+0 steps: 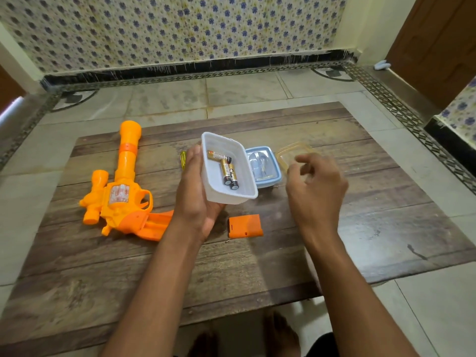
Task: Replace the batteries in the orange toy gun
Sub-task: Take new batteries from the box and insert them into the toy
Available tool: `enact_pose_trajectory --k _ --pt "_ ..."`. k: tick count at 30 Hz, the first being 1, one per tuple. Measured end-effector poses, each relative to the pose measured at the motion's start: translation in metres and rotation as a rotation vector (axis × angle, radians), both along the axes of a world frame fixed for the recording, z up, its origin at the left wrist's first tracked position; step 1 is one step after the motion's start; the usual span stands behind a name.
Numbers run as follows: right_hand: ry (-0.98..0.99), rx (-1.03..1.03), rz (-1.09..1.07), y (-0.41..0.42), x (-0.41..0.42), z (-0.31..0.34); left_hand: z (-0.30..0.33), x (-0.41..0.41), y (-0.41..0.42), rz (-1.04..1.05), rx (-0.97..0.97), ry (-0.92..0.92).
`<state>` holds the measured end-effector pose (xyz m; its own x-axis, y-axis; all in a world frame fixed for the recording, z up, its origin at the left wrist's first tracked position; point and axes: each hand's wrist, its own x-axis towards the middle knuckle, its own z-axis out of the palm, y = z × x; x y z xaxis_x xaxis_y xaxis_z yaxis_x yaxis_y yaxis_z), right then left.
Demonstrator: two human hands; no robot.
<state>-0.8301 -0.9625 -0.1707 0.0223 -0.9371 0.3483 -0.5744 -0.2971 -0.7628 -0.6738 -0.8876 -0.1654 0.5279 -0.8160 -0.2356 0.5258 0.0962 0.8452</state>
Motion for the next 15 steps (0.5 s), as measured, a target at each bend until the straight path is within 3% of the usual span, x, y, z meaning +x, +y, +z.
enact_pose_trajectory --k 2,4,7,10,15 --pt "-0.234 0.101 0.159 0.011 0.02 0.0 -0.002 0.0 0.001 0.048 -0.001 -0.238" --pt "-0.528 0.366 0.267 0.025 0.036 0.005 0.002 -0.001 0.003 0.093 0.022 -0.438" --pt "-0.883 0.757 0.257 0.033 0.051 0.014 0.007 0.003 0.007 0.116 0.075 -0.653" --pt "-0.998 0.964 0.258 0.037 0.06 0.017 0.008 0.006 0.011 0.134 0.153 -0.854" --pt "-1.161 1.135 0.221 0.046 0.074 0.014 0.011 -0.005 0.012 0.18 0.283 -1.131"
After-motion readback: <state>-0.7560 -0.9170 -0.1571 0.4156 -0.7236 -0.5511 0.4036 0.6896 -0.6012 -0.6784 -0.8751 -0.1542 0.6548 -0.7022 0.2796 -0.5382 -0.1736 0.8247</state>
